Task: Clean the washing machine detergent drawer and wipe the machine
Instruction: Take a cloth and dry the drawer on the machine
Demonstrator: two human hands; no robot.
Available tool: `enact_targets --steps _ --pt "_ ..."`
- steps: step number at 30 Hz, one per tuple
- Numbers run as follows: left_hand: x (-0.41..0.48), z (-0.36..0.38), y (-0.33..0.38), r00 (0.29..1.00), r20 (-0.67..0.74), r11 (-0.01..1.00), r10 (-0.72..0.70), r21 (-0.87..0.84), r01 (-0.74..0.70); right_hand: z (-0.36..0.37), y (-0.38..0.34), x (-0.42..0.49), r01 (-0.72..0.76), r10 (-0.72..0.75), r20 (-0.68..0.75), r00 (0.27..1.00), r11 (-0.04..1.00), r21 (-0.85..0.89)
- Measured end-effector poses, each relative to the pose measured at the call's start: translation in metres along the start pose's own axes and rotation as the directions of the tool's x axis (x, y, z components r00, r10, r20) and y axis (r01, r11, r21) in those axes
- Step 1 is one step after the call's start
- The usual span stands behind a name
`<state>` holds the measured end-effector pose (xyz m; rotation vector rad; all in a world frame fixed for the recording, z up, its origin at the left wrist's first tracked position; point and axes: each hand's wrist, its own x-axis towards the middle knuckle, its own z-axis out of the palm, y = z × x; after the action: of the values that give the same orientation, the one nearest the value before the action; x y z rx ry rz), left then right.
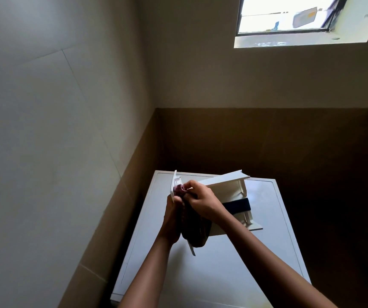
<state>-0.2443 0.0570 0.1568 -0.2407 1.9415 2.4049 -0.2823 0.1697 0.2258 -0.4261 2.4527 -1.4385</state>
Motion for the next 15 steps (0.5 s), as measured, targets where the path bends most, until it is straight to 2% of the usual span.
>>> enact_targets --steps 2,4,5,6,7,8,10,11,12,13,15 --pt "0.004 0.002 0.0 1.0 -0.02 1.0 0.022 -0.008 -0.022 -0.005 0.007 -0.004 -0.009 0.011 0.064 0.998 0.999 -0.034" --pt "0.005 0.007 0.007 0.999 -0.044 0.999 0.026 -0.019 -0.027 -0.007 0.018 -0.012 -0.011 0.029 0.132 0.991 0.99 -0.139" --pt "0.008 0.008 0.008 0.998 -0.059 0.999 0.007 -0.047 -0.01 -0.006 0.024 -0.017 -0.017 0.033 0.1 0.994 0.987 -0.16" --pt "0.012 0.007 0.009 0.996 -0.083 0.997 -0.012 -0.074 0.006 -0.006 0.03 -0.023 -0.017 0.016 -0.012 1.0 0.99 -0.14" --pt "0.014 0.007 0.013 0.994 -0.101 0.996 -0.03 -0.082 0.022 -0.006 0.034 -0.029 -0.007 -0.01 -0.184 0.983 0.996 -0.094" --pt "0.017 0.007 0.015 0.994 -0.105 0.996 -0.039 -0.086 0.03 -0.008 0.036 -0.033 0.019 -0.037 -0.379 0.925 0.998 -0.052" --pt "0.02 0.008 0.018 0.992 -0.104 0.993 -0.068 -0.099 0.057 -0.014 0.037 -0.033 0.063 -0.102 -0.666 0.739 0.995 -0.082" --pt "0.02 0.009 0.019 0.991 -0.101 0.992 -0.085 -0.105 0.075 -0.017 0.037 -0.03 0.056 -0.15 -0.726 0.672 0.987 -0.152" --pt "0.019 0.01 0.019 0.991 -0.094 0.99 -0.096 -0.117 0.085 -0.019 0.037 -0.024 0.036 -0.194 -0.741 0.643 0.974 -0.223" --pt "0.018 0.012 0.019 0.989 -0.098 0.988 -0.106 -0.119 0.094 -0.021 0.037 -0.019 0.003 -0.218 -0.72 0.659 0.958 -0.288" --pt "0.018 0.017 0.018 0.984 -0.134 0.99 -0.117 -0.092 0.106 -0.02 0.034 -0.009 -0.075 -0.188 -0.605 0.774 0.921 -0.383"
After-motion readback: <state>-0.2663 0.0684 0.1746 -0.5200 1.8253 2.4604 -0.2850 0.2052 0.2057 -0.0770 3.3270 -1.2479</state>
